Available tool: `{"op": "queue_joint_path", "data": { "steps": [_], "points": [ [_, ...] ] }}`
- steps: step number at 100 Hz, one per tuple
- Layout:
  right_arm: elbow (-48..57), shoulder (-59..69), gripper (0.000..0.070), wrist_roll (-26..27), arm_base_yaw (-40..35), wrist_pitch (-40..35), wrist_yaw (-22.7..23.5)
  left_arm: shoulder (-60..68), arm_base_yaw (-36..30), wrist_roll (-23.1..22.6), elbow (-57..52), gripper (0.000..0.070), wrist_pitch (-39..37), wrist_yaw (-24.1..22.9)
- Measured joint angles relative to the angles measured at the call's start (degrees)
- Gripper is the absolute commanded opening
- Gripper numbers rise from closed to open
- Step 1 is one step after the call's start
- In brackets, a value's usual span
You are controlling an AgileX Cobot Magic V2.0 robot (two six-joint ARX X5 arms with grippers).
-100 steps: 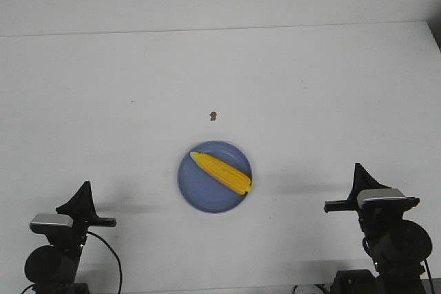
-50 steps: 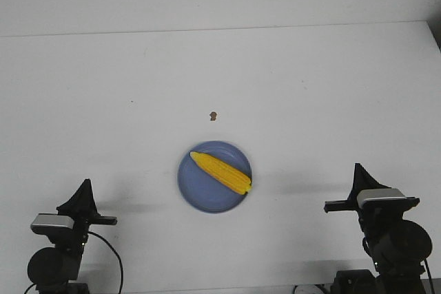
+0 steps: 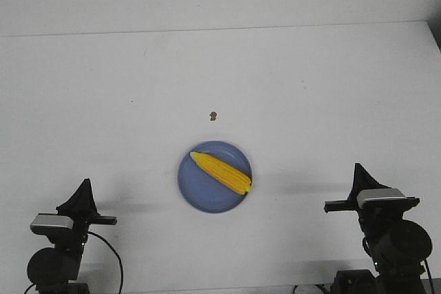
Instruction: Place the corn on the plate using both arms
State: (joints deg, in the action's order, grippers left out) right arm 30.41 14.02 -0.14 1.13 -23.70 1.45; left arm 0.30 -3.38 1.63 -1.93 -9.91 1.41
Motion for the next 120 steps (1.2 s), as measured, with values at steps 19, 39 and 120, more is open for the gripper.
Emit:
{"op": "queue_joint_path", "data": {
  "steps": [19,39,120],
  "points": [
    [0.0,0.0,0.0002,0.0,0.0,0.0,0.0,0.0,0.0,0.0,0.0,0.0015,0.0,0.0],
    [0.0,0.0,0.0002,0.0,0.0,0.0,0.0,0.0,0.0,0.0,0.0,0.0015,0.0,0.0],
    [-15.0,-14.1,0.0002,0.0,0.0,16.3,-1.6,0.0,0.0,0.0,0.0,0.0015,0.0,0.0]
  ]
}}
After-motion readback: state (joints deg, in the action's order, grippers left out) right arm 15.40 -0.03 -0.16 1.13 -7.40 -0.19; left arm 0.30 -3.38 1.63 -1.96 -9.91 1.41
